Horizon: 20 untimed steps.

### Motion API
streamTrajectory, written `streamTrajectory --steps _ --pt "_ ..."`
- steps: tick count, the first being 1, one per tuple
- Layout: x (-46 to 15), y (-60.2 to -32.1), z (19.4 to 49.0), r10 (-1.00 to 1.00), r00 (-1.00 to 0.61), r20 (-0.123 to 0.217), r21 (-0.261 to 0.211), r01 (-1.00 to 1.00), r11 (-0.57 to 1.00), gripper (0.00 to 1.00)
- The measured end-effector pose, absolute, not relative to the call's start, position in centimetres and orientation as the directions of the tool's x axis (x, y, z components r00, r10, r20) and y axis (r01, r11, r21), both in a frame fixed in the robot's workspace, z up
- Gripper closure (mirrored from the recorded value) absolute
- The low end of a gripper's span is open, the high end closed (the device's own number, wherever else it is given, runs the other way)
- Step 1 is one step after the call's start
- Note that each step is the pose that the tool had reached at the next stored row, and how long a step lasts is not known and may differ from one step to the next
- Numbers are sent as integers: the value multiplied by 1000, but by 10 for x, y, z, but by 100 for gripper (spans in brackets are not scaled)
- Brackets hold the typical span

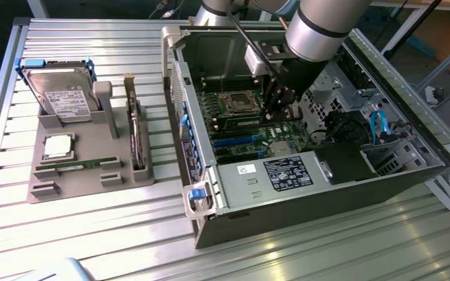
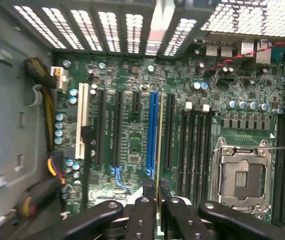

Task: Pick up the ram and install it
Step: 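Insert the ram into the slot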

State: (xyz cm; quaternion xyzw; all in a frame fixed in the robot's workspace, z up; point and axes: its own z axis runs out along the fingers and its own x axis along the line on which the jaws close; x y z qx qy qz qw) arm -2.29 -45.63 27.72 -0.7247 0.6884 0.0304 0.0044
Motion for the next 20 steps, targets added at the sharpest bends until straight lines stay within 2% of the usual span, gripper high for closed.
streamTrajectory --steps 12,20 --pt "-17 -427 241 -997 50 -50 37 -998 -52 86" --pt "-17 -418 234 -997 61 -51 37 -997 -63 86"
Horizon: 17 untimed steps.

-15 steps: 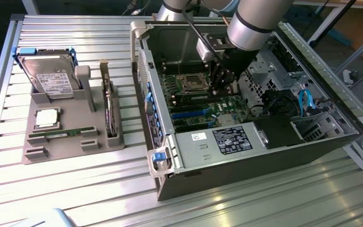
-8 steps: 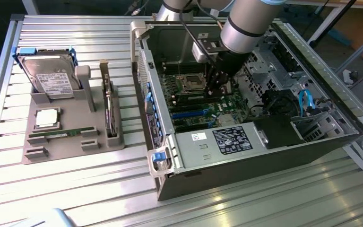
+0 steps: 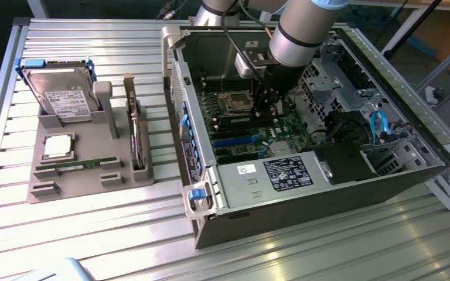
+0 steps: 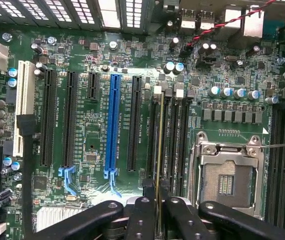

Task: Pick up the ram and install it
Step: 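Insert the ram into the slot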

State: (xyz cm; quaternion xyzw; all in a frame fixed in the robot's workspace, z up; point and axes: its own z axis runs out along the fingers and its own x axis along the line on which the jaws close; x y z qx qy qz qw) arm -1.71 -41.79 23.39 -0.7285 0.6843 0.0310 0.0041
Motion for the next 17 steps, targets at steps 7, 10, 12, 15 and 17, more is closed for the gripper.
streamTrajectory --steps 7,10,12,15,17 --pt "-17 -418 234 -997 61 -45 37 -997 -63 86" --pt "-17 -418 233 -997 61 -46 37 -997 -63 86" --pt "-17 -419 232 -997 61 -46 37 -997 -63 86" --pt "-17 -420 231 -997 61 -46 37 -997 -63 86" --pt "-17 -420 230 -997 61 -46 37 -997 -63 86"
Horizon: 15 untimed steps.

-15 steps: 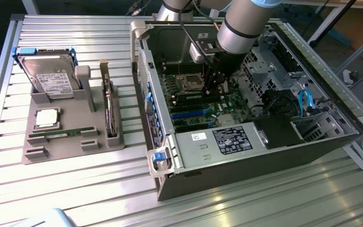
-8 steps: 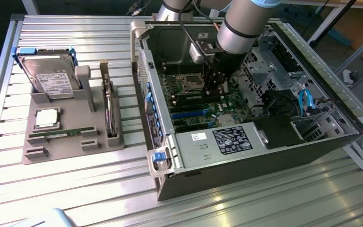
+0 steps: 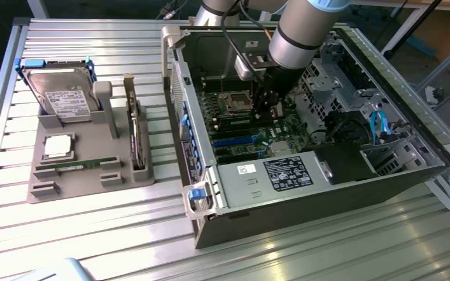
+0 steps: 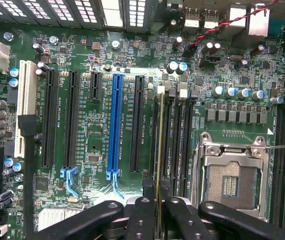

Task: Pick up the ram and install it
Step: 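Insert the ram into the slot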

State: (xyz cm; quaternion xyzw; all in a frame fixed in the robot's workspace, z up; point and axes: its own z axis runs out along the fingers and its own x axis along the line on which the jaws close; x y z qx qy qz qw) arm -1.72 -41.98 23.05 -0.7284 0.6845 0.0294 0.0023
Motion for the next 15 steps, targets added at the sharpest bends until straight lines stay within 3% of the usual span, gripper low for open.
streamTrajectory --steps 15 --pt "-13 -420 230 -997 60 -46 37 -997 -62 86"
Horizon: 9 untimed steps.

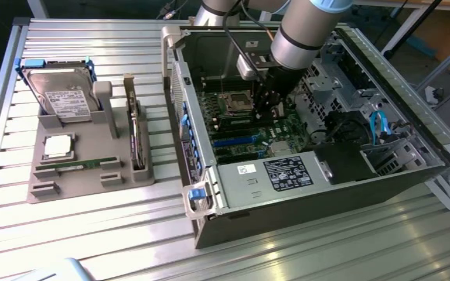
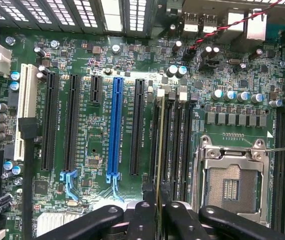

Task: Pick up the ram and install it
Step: 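Insert the ram into the slot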

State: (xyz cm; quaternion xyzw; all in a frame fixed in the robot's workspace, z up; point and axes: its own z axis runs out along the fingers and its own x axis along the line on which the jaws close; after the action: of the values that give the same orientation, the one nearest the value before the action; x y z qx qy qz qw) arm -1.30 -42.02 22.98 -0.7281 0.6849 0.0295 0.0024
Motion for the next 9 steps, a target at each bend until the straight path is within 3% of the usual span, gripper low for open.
streamTrajectory --steps 9 --pt "-14 -421 230 -997 59 -45 37 -997 -61 86"
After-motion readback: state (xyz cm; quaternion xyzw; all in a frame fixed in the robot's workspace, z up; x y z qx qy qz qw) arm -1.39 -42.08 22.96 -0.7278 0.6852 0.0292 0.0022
